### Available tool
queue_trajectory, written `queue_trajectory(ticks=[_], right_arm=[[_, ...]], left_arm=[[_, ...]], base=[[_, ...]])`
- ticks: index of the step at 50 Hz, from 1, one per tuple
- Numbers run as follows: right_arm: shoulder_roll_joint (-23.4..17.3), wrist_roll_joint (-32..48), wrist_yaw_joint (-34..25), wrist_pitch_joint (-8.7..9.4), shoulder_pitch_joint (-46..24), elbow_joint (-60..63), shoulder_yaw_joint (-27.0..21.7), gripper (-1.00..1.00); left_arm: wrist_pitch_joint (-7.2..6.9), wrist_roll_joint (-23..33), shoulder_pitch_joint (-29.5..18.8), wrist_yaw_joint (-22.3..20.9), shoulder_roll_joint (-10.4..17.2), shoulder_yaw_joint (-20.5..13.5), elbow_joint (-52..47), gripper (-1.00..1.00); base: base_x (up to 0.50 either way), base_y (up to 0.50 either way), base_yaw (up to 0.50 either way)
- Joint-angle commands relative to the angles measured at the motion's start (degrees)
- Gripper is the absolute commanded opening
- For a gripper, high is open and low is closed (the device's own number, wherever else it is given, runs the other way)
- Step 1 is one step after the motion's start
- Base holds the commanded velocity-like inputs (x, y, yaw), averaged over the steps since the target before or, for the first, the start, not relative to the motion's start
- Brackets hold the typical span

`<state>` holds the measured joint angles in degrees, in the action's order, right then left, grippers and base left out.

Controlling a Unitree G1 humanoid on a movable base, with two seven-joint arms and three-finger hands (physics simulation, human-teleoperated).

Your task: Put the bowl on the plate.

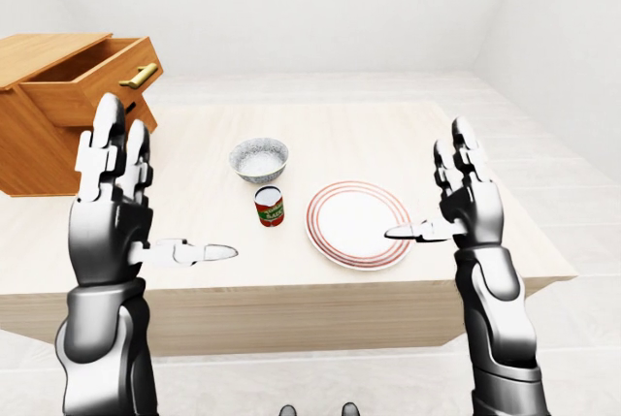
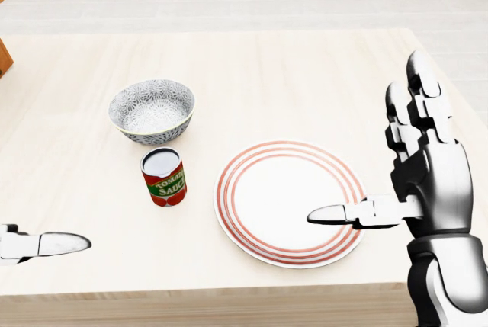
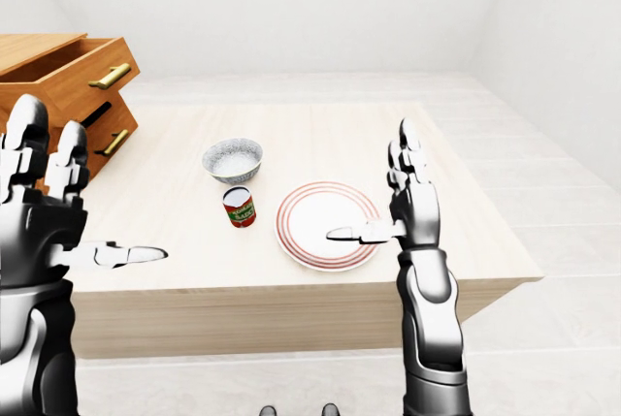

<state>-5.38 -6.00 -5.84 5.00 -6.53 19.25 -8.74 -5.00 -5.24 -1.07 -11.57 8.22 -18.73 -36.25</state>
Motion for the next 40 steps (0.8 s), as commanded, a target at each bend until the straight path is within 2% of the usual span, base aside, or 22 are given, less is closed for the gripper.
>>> queue_trajectory(ticks=[1,7,20,33,40], right_arm=[[-1.7,-1.5,0.8,0.0,-1.6,8.0,-2.7,1.0],[-1.8,-2.5,0.7,0.0,-1.6,8.9,-3.7,1.0],[-1.6,-1.8,0.7,0.0,-1.2,8.1,-3.0,1.0],[-1.5,-2.5,0.4,0.0,-1.0,8.2,-3.1,1.0],[-1.4,-2.1,0.4,0.0,-0.9,7.6,-2.8,1.0]], left_arm=[[0.0,-0.7,-3.6,-0.8,2.2,-3.8,-4.9,1.0],[0.0,-1.5,-4.2,-0.9,2.4,-4.5,-4.7,1.0],[0.0,-1.0,-3.3,-0.4,2.2,-4.4,-3.6,1.0],[0.0,-0.4,-2.6,-0.6,2.1,-4.0,-2.9,1.0],[0.0,-0.2,-2.7,-0.7,2.0,-4.3,-2.4,1.0]], base=[[0.0,0.0,0.0],[0.14,0.0,0.0],[0.46,0.0,0.0],[0.15,0.0,0.0],[0.35,-0.22,0.0]])
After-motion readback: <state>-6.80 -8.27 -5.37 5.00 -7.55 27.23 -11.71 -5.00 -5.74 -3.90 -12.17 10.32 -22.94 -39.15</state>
